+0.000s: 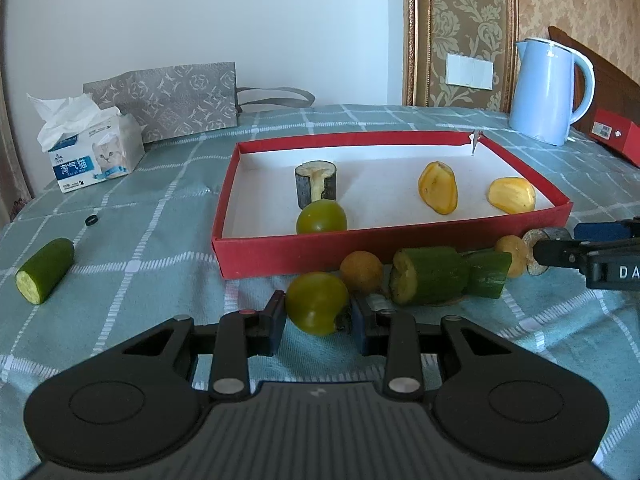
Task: Organize fruits
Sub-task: 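Lift the green tomato with the left gripper while the right gripper grasps a dark eggplant slice, then lower the green tomato into the tray and open the left gripper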
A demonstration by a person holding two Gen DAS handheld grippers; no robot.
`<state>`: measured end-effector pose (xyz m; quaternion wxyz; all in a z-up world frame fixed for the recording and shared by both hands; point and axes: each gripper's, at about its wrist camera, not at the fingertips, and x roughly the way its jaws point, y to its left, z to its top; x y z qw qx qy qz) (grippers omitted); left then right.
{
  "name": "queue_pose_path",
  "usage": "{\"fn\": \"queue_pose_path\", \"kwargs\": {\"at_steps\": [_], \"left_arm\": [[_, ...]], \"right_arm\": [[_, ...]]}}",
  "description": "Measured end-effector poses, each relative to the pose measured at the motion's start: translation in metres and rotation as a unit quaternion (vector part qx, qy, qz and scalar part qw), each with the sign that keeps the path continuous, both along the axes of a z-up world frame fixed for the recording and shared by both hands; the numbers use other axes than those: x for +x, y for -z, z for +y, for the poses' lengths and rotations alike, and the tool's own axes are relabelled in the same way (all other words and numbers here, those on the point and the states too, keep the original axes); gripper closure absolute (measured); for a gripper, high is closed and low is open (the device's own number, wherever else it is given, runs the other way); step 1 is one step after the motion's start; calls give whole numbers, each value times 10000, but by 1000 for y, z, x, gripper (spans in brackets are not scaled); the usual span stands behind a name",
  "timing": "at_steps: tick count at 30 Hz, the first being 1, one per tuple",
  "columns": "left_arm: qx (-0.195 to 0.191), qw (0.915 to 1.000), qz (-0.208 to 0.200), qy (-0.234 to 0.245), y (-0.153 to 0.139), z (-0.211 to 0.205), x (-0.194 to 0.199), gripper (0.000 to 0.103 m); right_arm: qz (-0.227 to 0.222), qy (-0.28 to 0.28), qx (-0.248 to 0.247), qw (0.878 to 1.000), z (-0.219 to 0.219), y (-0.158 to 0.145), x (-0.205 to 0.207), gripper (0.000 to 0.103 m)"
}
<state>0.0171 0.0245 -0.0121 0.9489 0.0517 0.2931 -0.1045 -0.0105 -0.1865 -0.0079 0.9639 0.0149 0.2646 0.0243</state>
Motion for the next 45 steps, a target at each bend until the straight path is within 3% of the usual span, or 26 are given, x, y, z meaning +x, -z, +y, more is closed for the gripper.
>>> {"fn": "queue_pose_path", "kwargs": {"at_steps": [2, 9, 11, 13, 20, 24, 31, 36, 45], "left_arm": [[8, 10000, 3, 9, 0, 0, 0, 70], [2, 10000, 12, 12, 0, 0, -1, 70], [5, 10000, 10, 15, 0, 0, -1, 70], [-23, 10000, -19, 24, -1, 1, -1, 70], [102, 9999, -77, 67, 0, -3, -4, 70], [-116, 9996, -215, 104, -5, 2, -11, 70], [-471, 9985, -262, -74, -11, 15, -18, 70], [-728, 9969, -238, -156, -23, 20, -4, 70], [-577, 9978, -283, 142, -43, -18, 45, 70]], "right_arm": [[42, 41, -1, 10000, -1, 1, 1, 41], [196, -32, -344, 9992, 7, 8, 7, 48], [184, -80, -295, 9994, 6, 8, 6, 62], [159, -74, -320, 9993, 6, 7, 5, 69], [156, -109, -476, 9987, 11, 7, 6, 68], [118, -119, -699, 9974, 17, 7, 5, 68], [121, -132, -656, 9977, 17, 7, 5, 68], [105, -148, -732, 9972, 18, 7, 5, 68], [99, -151, -788, 9967, 19, 7, 4, 68]]}}
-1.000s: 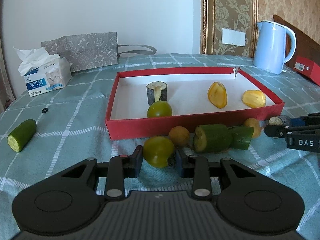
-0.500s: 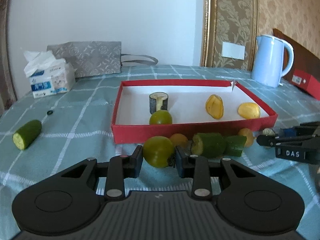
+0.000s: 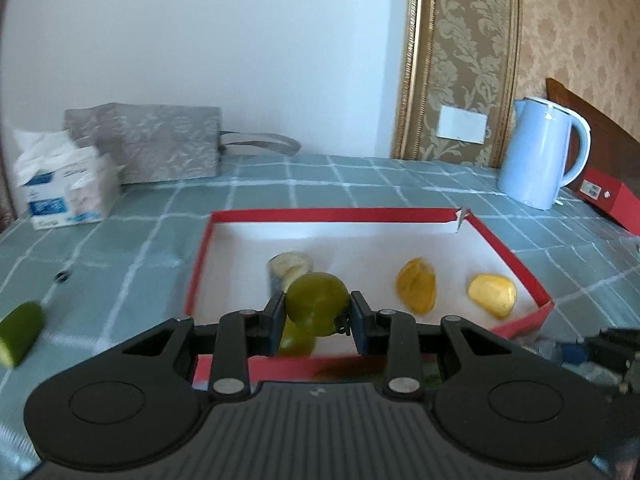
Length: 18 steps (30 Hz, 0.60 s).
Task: Organize fruits
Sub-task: 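Lower the green tomato into the tray and open the left gripper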
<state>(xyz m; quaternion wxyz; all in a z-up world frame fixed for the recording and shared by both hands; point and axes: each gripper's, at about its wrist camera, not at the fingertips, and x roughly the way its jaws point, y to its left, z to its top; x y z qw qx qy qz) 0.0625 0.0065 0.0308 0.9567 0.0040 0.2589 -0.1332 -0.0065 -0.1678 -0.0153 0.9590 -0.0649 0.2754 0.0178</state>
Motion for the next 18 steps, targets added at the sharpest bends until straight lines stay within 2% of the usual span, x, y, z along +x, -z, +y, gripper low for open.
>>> {"fn": "queue_pose_path", "kwargs": {"at_steps": [6, 11, 15, 16, 18], "left_arm": [[113, 9991, 383, 142, 10, -26, 38, 70], [400, 9971, 645, 45, 25, -37, 59, 70], [501, 9973, 538, 25, 28, -38, 62, 70], [494, 9974, 518, 39, 28, -37, 61, 69], [543, 9974, 455, 104, 28, -38, 58, 54]], "right_arm": [[5, -1, 25, 10000, 0, 0, 0, 68], [1, -1, 0, 10000, 1, 0, 0, 68], [0, -2, -9, 10000, 1, 0, -1, 68], [-1, -2, -10, 10000, 1, 0, -1, 68], [2, -7, -3, 10000, 1, 0, 0, 68]]}}
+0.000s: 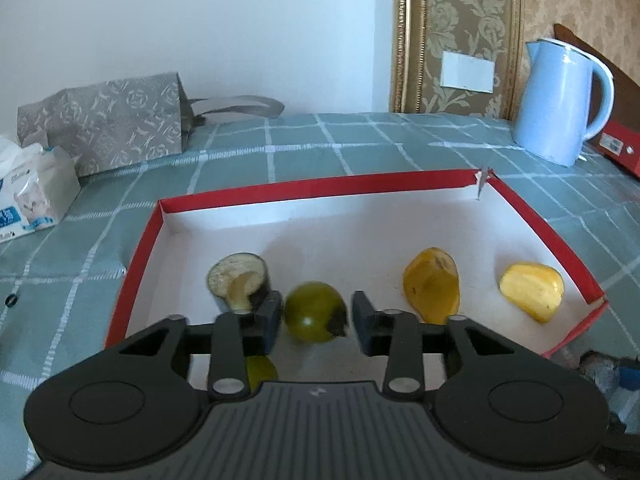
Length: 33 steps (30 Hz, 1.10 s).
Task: Organize fruits
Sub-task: 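Lower the green tomato into the tray and open the left gripper, then carry the eggplant slice into the tray and open the right gripper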
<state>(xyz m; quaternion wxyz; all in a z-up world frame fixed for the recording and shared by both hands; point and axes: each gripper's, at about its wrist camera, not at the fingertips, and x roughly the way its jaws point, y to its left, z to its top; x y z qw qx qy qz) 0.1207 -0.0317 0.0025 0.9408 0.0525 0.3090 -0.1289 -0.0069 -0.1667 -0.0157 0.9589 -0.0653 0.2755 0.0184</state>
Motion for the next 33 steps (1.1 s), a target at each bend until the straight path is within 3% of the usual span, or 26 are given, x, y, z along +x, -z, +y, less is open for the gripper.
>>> {"fn": "queue_pose_path", "kwargs": {"at_steps": [3, 8, 15, 33], "left_arm": [[-48, 9998, -166, -48, -2, 1, -8, 30], [-28, 9972, -601, -439, -7, 12, -25, 19], [-178, 9921, -783, -960, -13, 35, -41, 19], [-644, 9833, -666, -1568, -9, 91, -74, 18]], "right_arm": [[7, -8, 18, 10000, -1, 0, 0, 68], [11, -8, 41, 10000, -2, -1, 0, 68], [13, -8, 52, 10000, -3, -2, 1, 68], [-131, -42, 213, 9997, -9, -4, -4, 70]]}}
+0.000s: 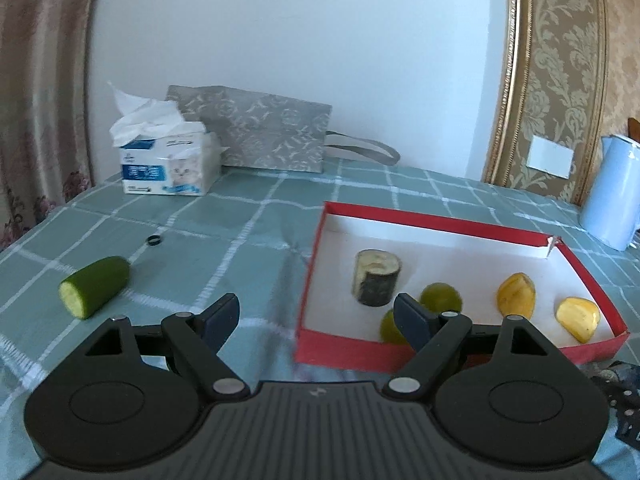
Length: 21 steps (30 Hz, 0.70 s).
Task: Organize fruits
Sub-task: 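Carry the eggplant slice into the tray and open the right gripper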
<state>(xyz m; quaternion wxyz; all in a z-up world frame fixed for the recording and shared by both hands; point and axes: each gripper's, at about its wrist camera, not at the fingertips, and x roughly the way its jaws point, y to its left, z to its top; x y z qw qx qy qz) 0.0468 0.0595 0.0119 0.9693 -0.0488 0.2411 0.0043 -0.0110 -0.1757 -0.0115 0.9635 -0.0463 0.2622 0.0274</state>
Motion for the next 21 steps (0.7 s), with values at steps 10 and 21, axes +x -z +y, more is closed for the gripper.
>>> {"fn": "queue_pose_path", "kwargs": {"at_steps": [10, 21], "left_arm": [[-382, 9991, 155, -137, 3, 25, -7, 17], [-388, 9989, 242, -103, 7, 25, -4, 17]], "right_arm": [[-559, 6, 259, 9981, -8, -19, -14, 71], [-207, -143, -125, 9996, 6, -31, 60, 71]]}}
